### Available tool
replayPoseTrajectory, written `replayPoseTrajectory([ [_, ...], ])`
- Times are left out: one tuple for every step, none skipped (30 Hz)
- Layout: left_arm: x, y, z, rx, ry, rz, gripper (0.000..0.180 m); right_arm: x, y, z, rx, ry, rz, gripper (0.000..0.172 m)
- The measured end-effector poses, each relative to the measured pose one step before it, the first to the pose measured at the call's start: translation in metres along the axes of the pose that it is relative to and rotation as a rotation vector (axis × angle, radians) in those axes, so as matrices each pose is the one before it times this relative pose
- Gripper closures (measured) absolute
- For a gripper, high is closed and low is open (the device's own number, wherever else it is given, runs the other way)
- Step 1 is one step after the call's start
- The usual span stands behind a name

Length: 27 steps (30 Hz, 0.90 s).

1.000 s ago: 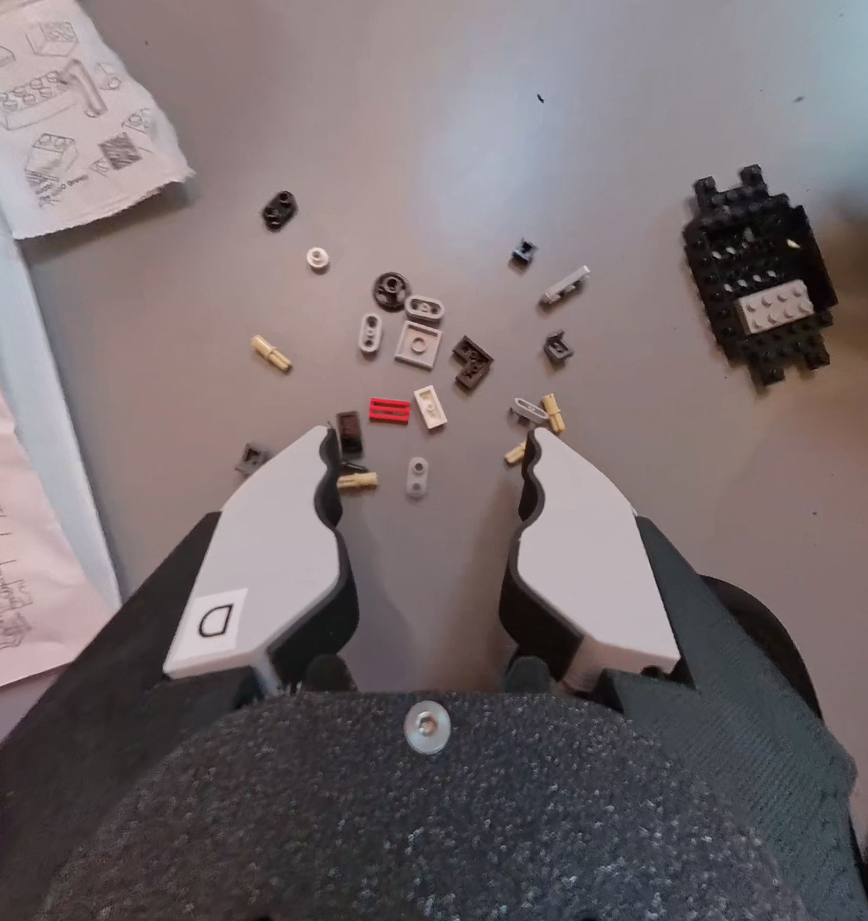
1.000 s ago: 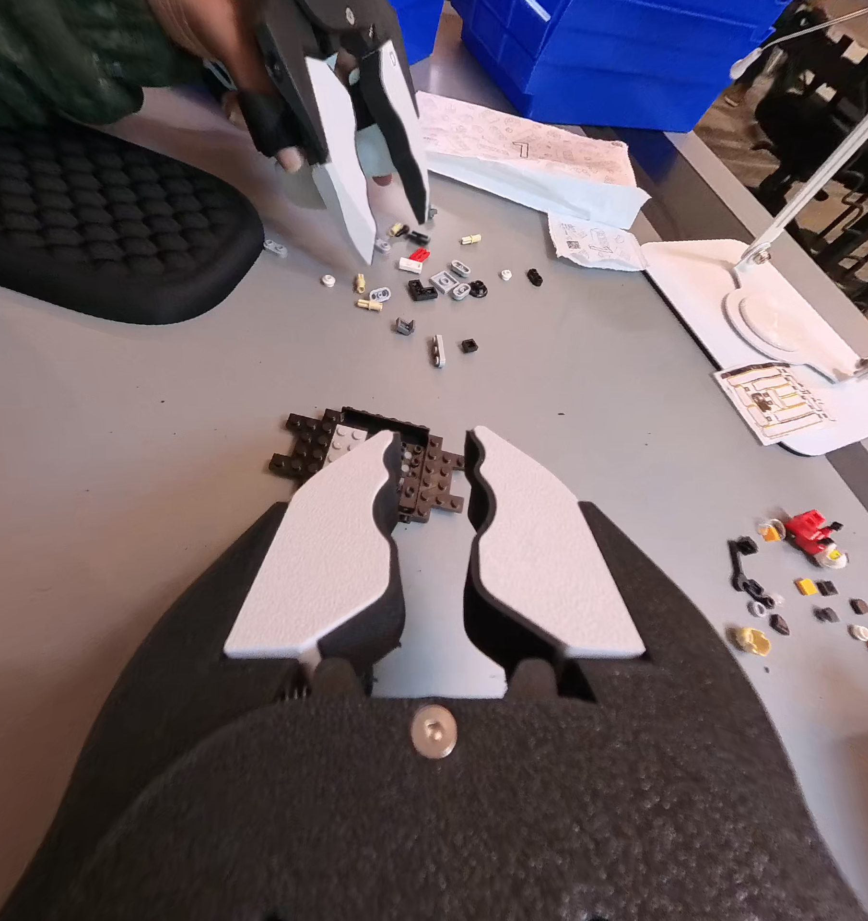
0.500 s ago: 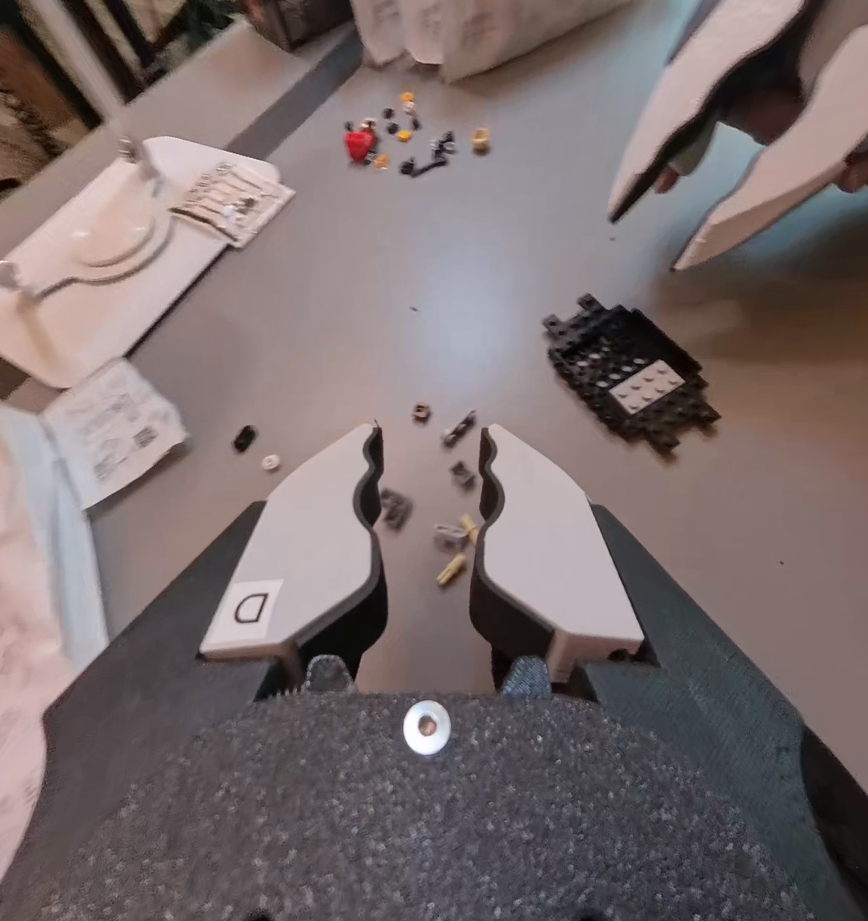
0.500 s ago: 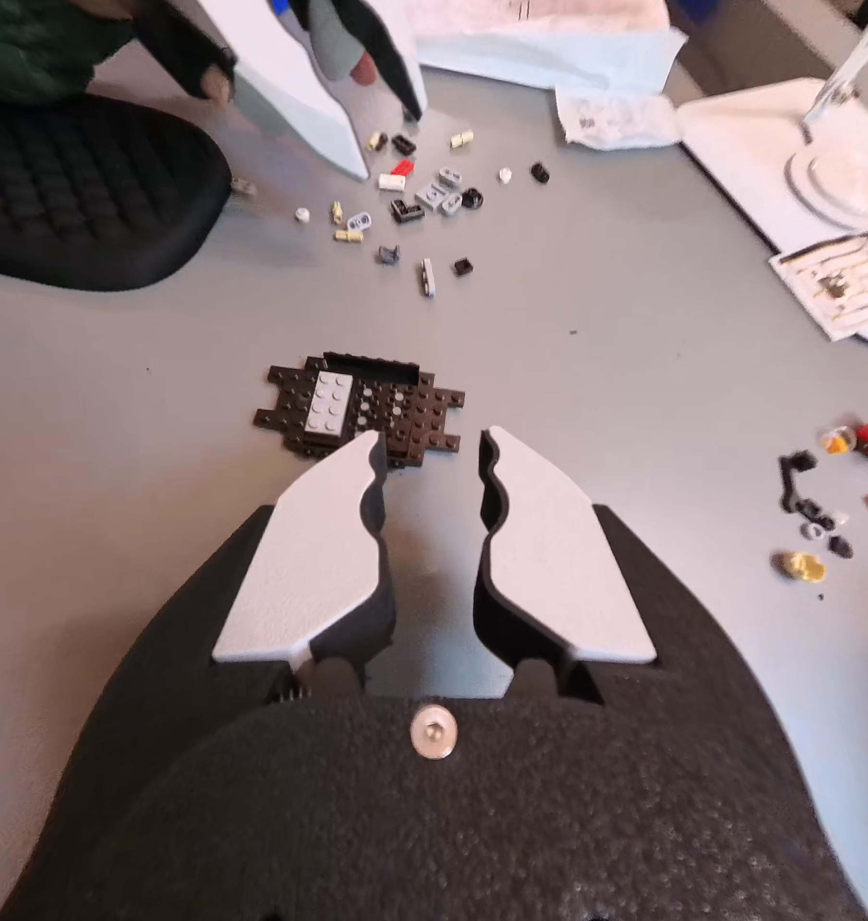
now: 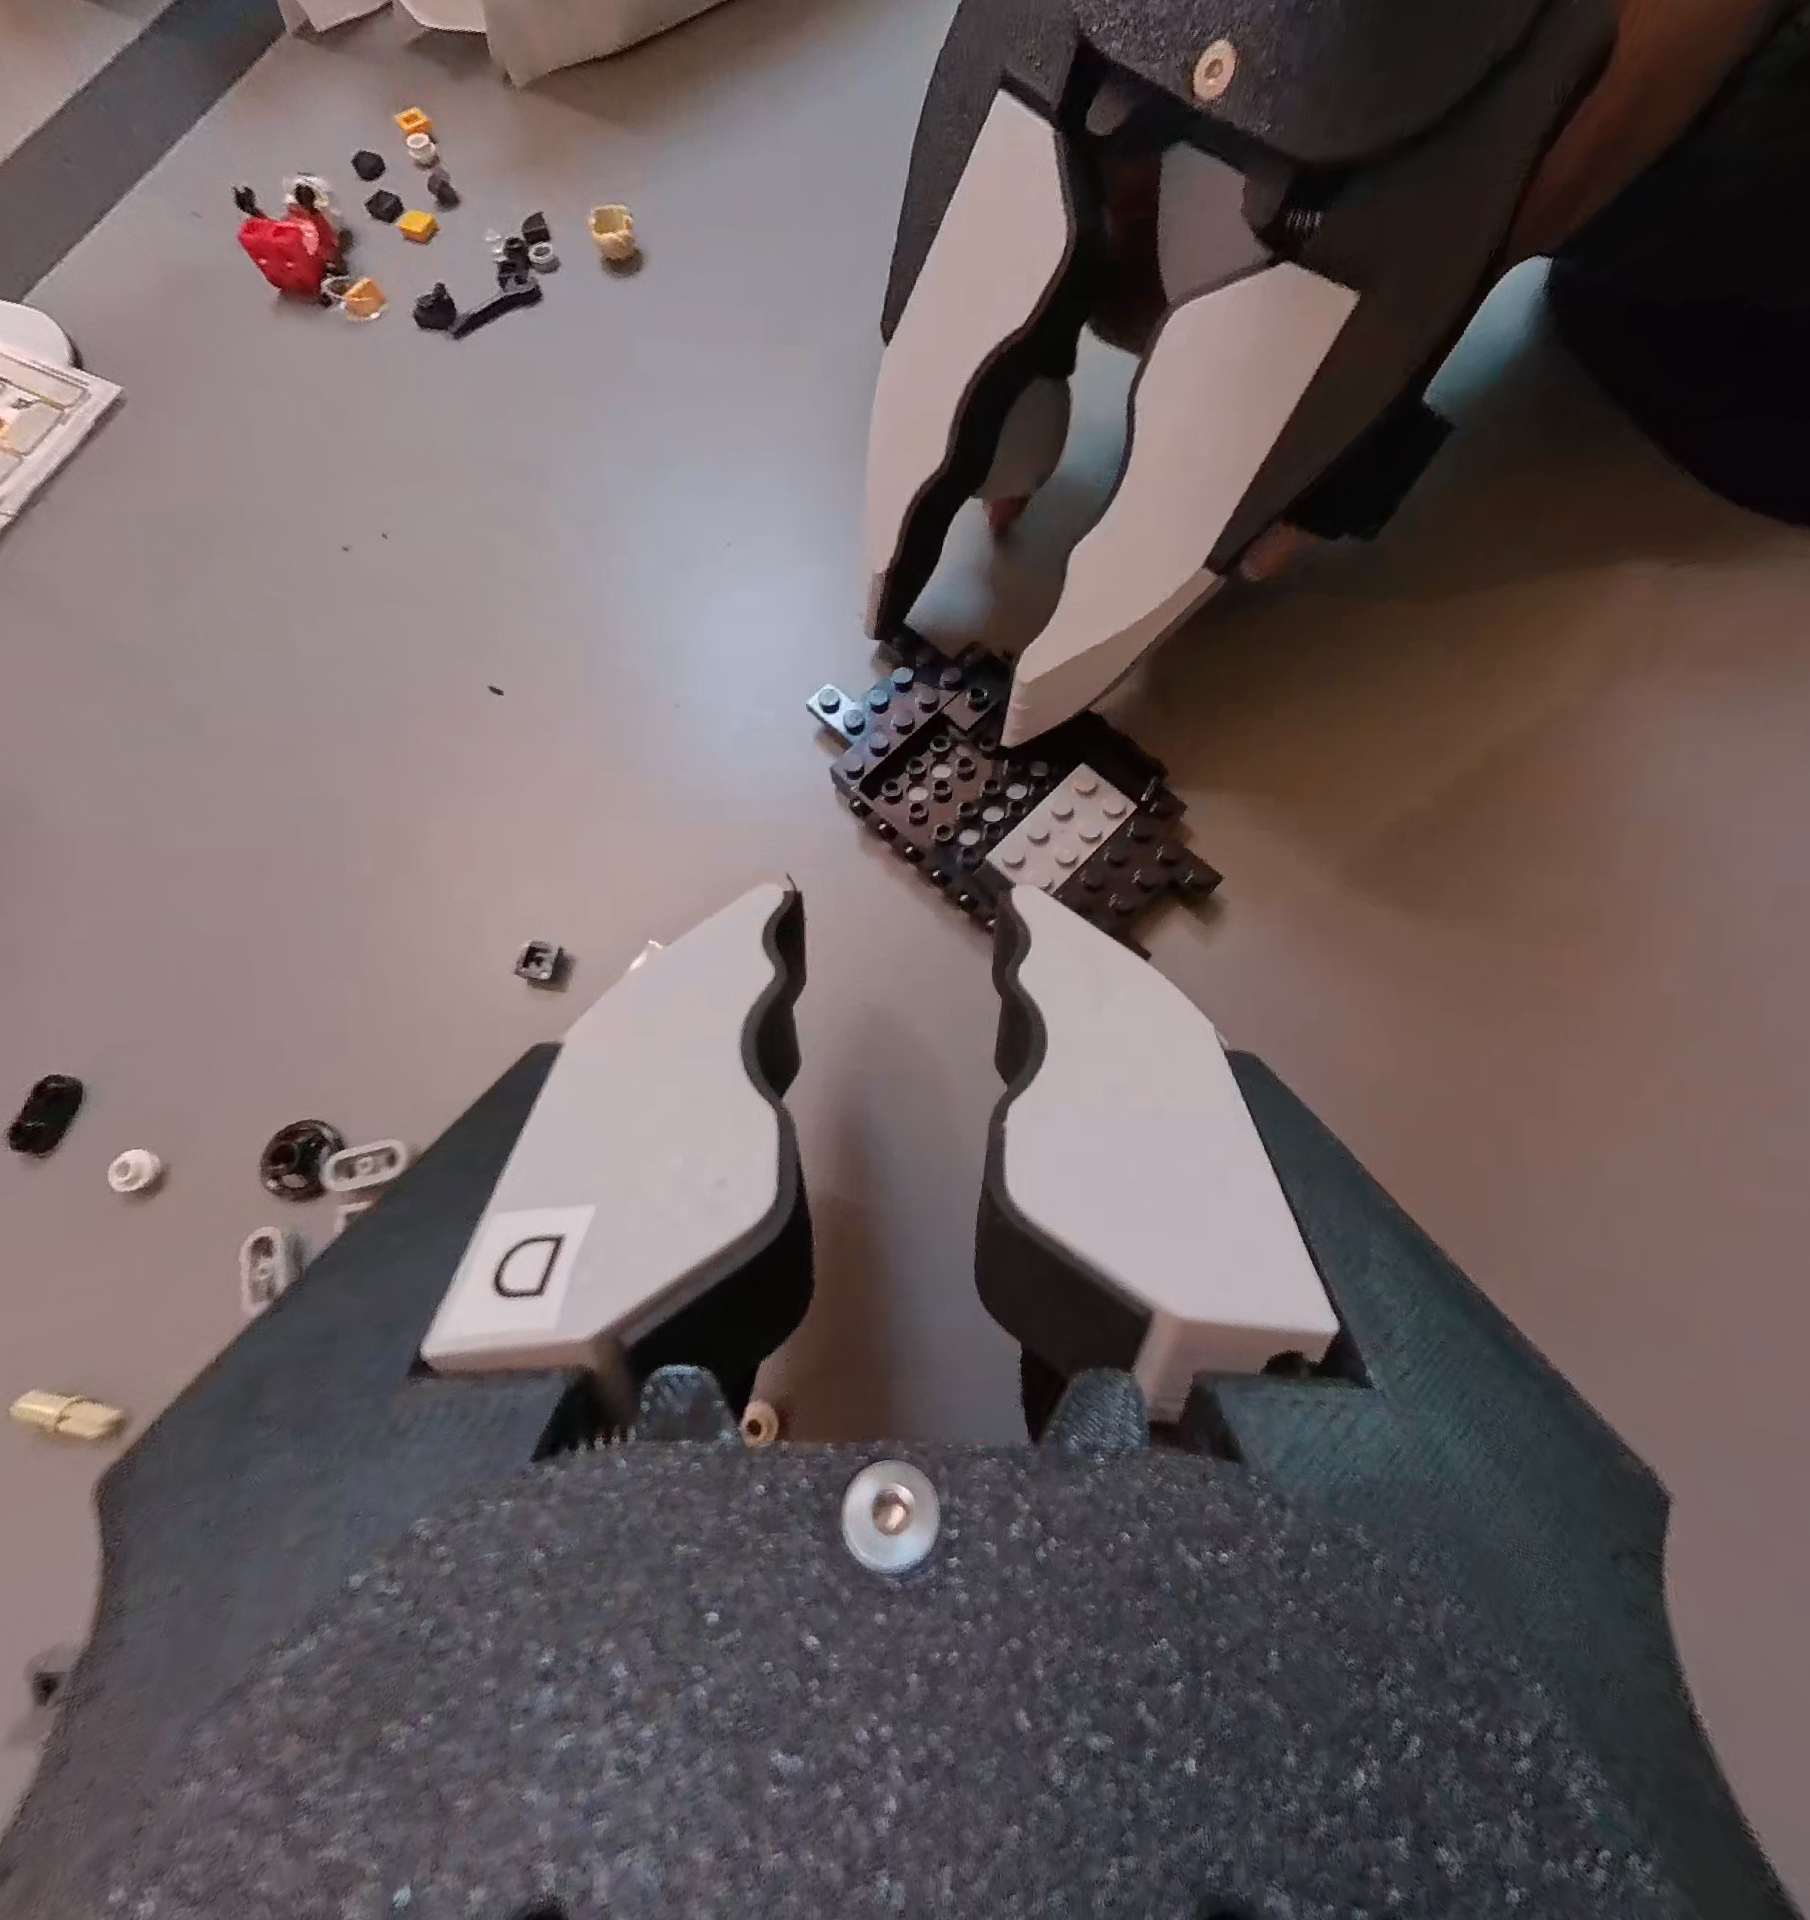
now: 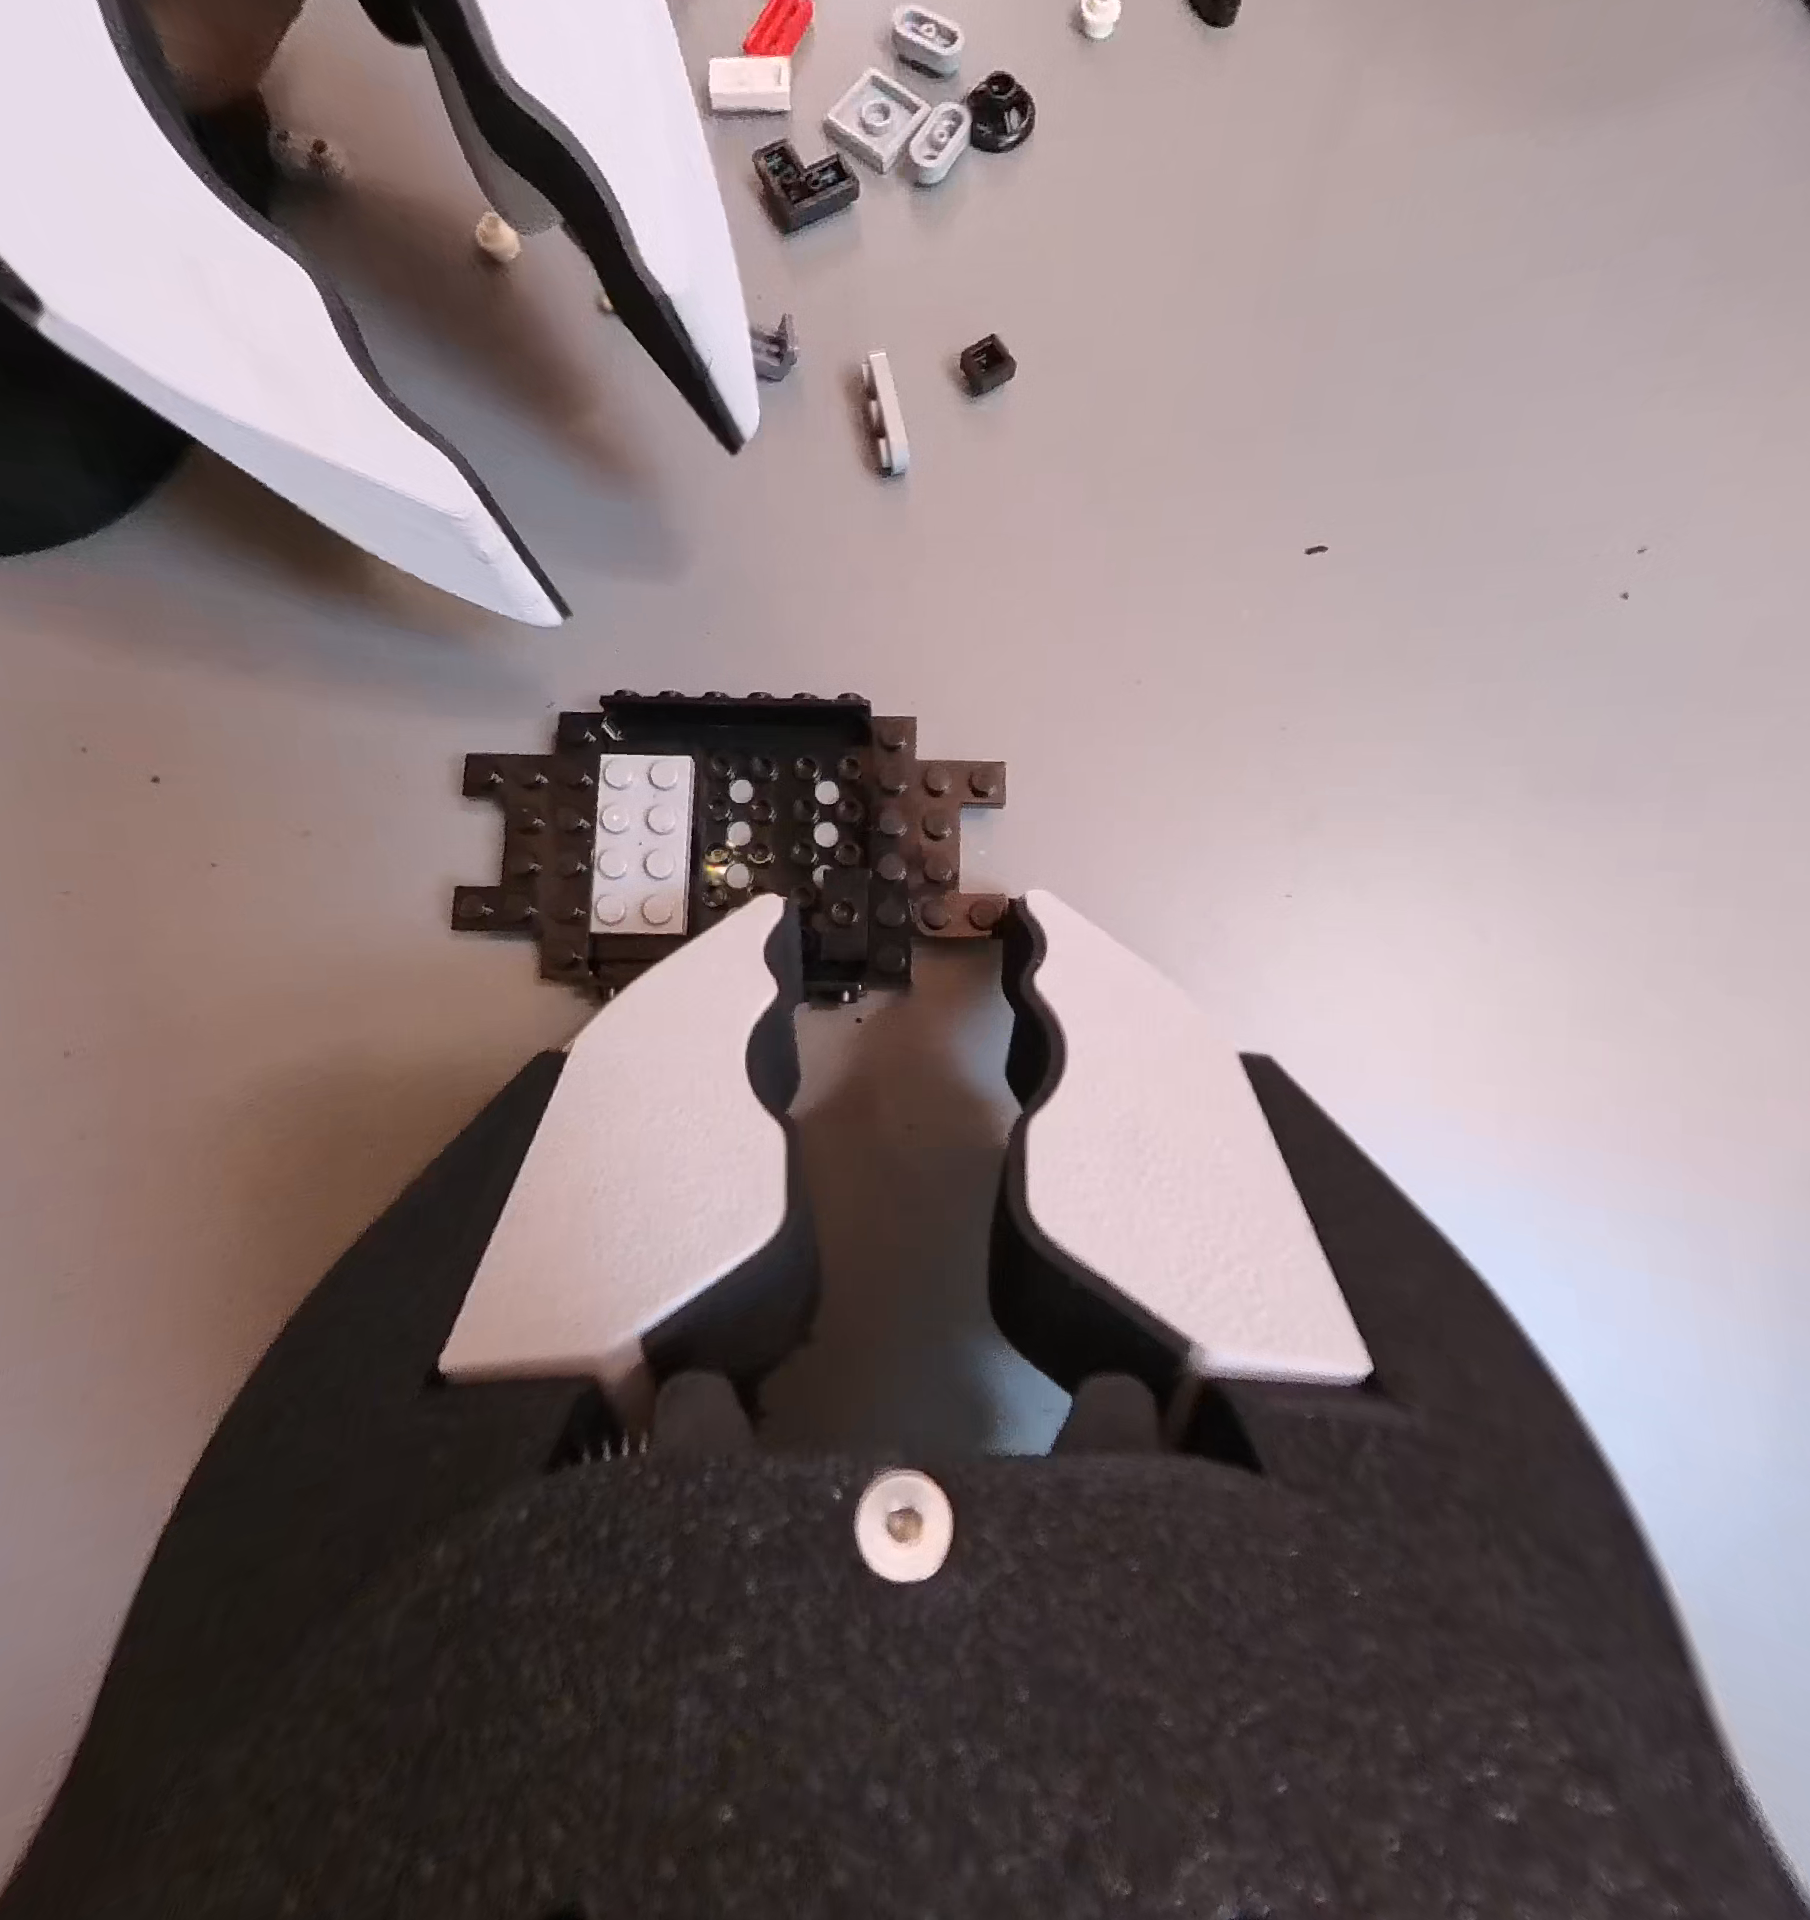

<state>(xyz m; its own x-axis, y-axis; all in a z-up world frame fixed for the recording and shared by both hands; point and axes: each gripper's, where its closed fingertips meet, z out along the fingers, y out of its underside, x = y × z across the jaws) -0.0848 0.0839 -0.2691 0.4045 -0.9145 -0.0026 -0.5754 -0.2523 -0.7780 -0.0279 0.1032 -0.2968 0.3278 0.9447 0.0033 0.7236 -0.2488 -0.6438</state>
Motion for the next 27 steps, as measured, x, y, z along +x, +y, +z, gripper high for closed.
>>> replayPoseTrajectory([
  [0.00266,-0.00096,0.00038,0.0077,0.0242,-0.0233,0.146,-0.00137,-0.00009,-0.00033,0.0000,-0.0065,-0.0202,0.135],
  [0.00260,-0.00015,0.00066,0.0034,0.0271,-0.0310,0.146,-0.00081,-0.00087,-0.00032,0.0090,-0.0012,-0.0238,0.135],
  [0.00263,0.00004,0.00068,0.0040,0.0299,-0.0356,0.145,-0.00037,-0.00174,-0.00070,0.0175,0.0069,-0.0264,0.135],
  [0.00139,-0.00033,0.00020,0.0062,0.0230,-0.0335,0.145,-0.00097,-0.00201,-0.00135,0.0190,0.0033,-0.0295,0.137],
  [0.00084,-0.00056,-0.00038,0.0069,0.0188,-0.0293,0.145,-0.00105,-0.00261,-0.00193,0.0226,0.0029,-0.0249,0.139],
  [0.00065,-0.00107,-0.00050,0.0099,0.0187,-0.0307,0.144,-0.00170,-0.00203,-0.00122,0.0209,0.0027,-0.0358,0.139],
  [0.00005,-0.00106,-0.00049,0.0081,0.0152,-0.0319,0.144,-0.00228,-0.00138,-0.00072,0.0187,0.0017,-0.0325,0.139],
  [-0.00024,-0.00053,-0.00040,0.0042,0.0112,-0.0267,0.144,-0.00177,-0.00035,-0.00028,0.0067,-0.0009,-0.0114,0.139],
  [-0.00005,0.00008,0.00009,0.0000,0.0076,-0.0183,0.144,-0.00174,-0.00129,-0.00063,0.0114,-0.0026,-0.0129,0.139],
  [0.00010,0.00051,0.00037,-0.0038,0.0041,-0.0085,0.144,-0.00067,-0.00188,-0.00105,0.0133,0.0066,-0.0183,0.139],
  [0.00083,0.00118,0.00096,-0.0086,0.0046,-0.0012,0.144,-0.00028,-0.00275,-0.00134,0.0155,0.0075,-0.0175,0.139],
  [0.00196,0.00096,0.00120,-0.0083,0.0096,0.0006,0.143,-0.00119,-0.00436,-0.00167,0.0264,-0.0011,-0.0118,0.139],
  [0.00337,0.00022,0.00142,-0.0048,0.0170,-0.0024,0.142,-0.00093,-0.00614,-0.00235,0.0361,-0.0021,-0.0002,0.139],
  [0.00492,-0.00049,0.00160,-0.0003,0.0289,-0.0087,0.141,-0.00077,-0.00621,-0.00233,0.0333,-0.0029,0.0031,0.139],
  [0.00474,-0.00092,0.00193,0.0019,0.0306,-0.0154,0.140,-0.00051,-0.00573,-0.00240,0.0311,0.0003,-0.0042,0.139],
  [0.00417,-0.00160,0.00154,0.0066,0.0281,-0.0179,0.140,-0.00070,-0.00515,-0.00204,0.0276,0.0020,-0.0107,0.139],
  [0.00519,-0.00259,0.00102,0.0133,0.0364,-0.0192,0.140,-0.00099,-0.00503,-0.00188,0.0260,0.0018,-0.0105,0.139],
  [0.00545,-0.00261,0.00031,0.0149,0.0405,-0.0226,0.147,-0.00128,-0.00489,-0.00179,0.0250,-0.0004,-0.0061,0.139],
  [0.00067,-0.00114,-0.00078,0.0066,0.0132,-0.0222,0.156,0.00011,-0.00312,-0.00147,0.0150,0.0080,-0.0069,0.139],
  [0.00376,-0.00158,-0.00087,0.0116,0.0376,-0.0313,0.160,0.00041,-0.00208,-0.00117,0.0108,0.0115,-0.0134,0.139],
  [0.00263,0.00094,-0.00012,-0.0081,0.0344,-0.0526,0.163,0.00016,-0.00211,-0.00075,0.0090,0.0104,-0.0131,0.139],
  [0.00051,0.00157,0.00049,-0.0094,0.0217,-0.0458,0.166,0.00025,-0.00123,-0.00034,0.0012,0.0115,-0.0139,0.139],
  [-0.00012,0.00181,0.00053,-0.0079,0.0123,-0.0303,0.168,-0.00002,-0.00029,0.00022,-0.0030,0.0088,-0.0118,0.140],
  [-0.00076,0.00123,0.00006,-0.0086,0.0012,-0.0155,0.169,-0.00030,0.00018,0.00062,-0.0008,0.0035,0.0046,0.140],
  [-0.00050,0.00022,-0.00023,-0.0019,-0.0041,-0.0078,0.169,0.00024,0.00002,0.00043,0.0057,-0.0037,0.0279,0.140],
  [-0.00042,-0.00071,0.00001,0.0032,-0.0066,-0.0015,0.170,0.00079,-0.00032,-0.00014,0.0129,-0.0134,0.0499,0.140],
  [-0.00108,-0.00173,-0.00040,0.0098,-0.0153,0.0098,0.171,0.00065,-0.00060,-0.00056,0.0161,-0.0236,0.0660,0.142],
])
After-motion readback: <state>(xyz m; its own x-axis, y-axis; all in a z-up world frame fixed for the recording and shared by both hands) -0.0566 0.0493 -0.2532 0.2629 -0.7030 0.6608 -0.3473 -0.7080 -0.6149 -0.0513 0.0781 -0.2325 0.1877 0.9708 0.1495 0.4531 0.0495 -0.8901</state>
